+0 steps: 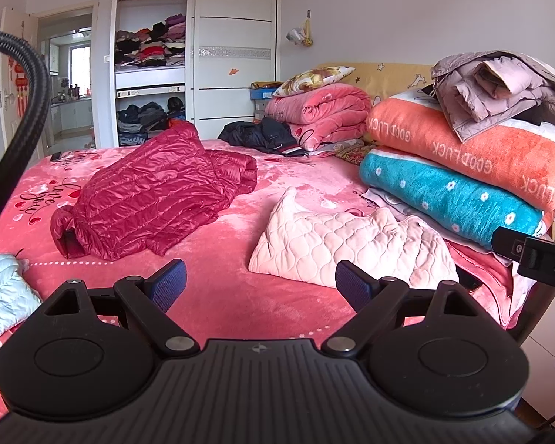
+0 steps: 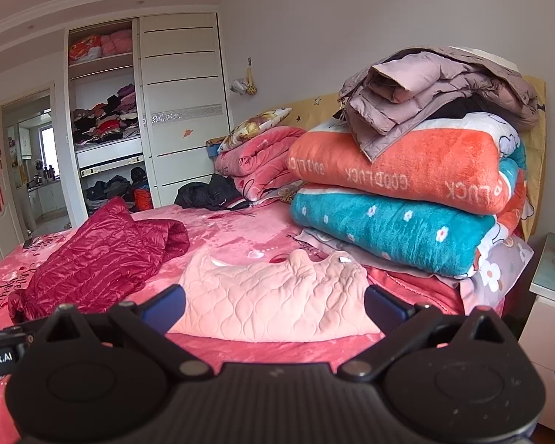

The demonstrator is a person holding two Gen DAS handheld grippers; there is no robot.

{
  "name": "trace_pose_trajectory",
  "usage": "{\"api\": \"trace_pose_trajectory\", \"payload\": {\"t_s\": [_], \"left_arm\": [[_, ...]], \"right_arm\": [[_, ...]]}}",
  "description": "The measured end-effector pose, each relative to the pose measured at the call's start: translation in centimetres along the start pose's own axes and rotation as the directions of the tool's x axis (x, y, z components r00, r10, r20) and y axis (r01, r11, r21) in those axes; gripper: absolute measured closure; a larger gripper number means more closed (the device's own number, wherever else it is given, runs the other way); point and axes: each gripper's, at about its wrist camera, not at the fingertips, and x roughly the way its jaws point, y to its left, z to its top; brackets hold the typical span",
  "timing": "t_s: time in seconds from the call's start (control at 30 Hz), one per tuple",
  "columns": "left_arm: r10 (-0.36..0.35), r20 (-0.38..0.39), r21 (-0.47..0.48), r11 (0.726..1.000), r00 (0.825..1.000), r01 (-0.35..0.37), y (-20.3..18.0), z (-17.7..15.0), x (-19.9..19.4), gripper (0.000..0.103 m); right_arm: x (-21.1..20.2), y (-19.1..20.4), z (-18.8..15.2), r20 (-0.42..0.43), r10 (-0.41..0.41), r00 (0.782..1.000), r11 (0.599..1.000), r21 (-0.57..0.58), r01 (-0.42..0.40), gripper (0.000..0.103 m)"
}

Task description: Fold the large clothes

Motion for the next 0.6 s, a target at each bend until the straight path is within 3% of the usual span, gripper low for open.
{"api": "trace_pose_trajectory", "payload": {"t_s": [0.6], "left_arm": [[0.014, -0.039, -0.022, 1.0, 0.999, -0.015, 0.3, -0.6, 1.7, 0.0]], "right_arm": [[2.1, 0.7, -1.4, -0.025, 0.031, 0.999, 0.999, -0.012, -0.031, 0.001]]}}
